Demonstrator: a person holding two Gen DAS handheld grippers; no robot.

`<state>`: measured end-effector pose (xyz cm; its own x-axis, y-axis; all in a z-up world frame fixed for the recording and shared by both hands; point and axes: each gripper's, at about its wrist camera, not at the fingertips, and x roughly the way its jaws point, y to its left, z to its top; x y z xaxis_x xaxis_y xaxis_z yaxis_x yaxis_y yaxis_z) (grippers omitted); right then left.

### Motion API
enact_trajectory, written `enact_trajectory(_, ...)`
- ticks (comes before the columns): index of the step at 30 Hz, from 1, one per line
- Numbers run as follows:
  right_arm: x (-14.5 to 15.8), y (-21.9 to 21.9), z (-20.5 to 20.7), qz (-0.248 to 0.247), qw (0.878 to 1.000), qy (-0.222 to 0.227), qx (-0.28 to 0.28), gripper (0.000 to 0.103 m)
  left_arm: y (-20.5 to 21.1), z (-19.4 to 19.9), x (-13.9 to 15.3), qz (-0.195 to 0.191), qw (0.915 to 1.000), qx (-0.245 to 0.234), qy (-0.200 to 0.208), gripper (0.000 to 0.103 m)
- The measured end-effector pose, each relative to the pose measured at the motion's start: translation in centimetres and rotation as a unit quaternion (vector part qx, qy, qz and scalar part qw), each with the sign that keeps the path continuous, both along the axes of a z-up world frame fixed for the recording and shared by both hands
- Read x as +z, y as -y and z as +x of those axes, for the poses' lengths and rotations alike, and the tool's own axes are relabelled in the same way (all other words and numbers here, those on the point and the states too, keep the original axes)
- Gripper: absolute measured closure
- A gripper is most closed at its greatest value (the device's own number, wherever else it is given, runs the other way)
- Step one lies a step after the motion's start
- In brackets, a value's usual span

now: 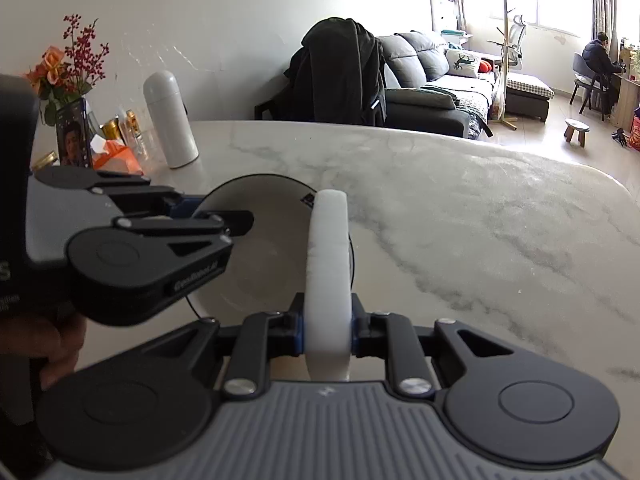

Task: Clean bowl
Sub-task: 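Bring the held sponge with the right gripper into the tilted bowl, then wipe the bowl interior with the sponge in the right gripper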

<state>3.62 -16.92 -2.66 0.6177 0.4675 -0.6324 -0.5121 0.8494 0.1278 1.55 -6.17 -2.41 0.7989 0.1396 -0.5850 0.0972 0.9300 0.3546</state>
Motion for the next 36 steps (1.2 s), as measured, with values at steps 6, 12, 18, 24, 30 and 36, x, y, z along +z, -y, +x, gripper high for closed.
enact_trajectory(6, -0.3, -0.8, 0.5, -0.004, 0.999, -0.025, 0.023, 0.082, -0.6, -0.2, 0.2, -0.004, 0.9997, 0.001, -0.023, 0.087)
enact_trajectory(12, -0.7, -1.5, 0.5, 0.005, 0.998, -0.053, 0.036, 0.082, -1.0, -0.5, 0.1, 0.002, 0.9995, 0.0, -0.031, 0.087)
enact_trajectory(18, -0.5, -1.7, 0.5, 0.011, 0.997, -0.064, 0.041, 0.082, -1.3, -0.7, 0.1, 0.001, 0.9994, -0.001, -0.035, 0.086)
enact_trajectory(24, 0.2, -1.6, 0.6, 0.003, 0.998, -0.053, 0.028, 0.082, -1.6, -0.8, 0.0, -0.003, 0.9992, -0.002, -0.039, 0.085)
enact_trajectory(30, 0.6, -1.7, 0.5, 0.004, 0.998, -0.051, 0.03, 0.081, -1.8, -1.0, 0.0, -0.012, 0.9992, -0.002, -0.039, 0.084)
enact_trajectory(36, -0.2, -1.8, 0.5, 0.011, 0.997, -0.069, 0.033, 0.081, -2.1, -1.0, 0.1, -0.026, 0.9989, -0.001, -0.04, 0.084)
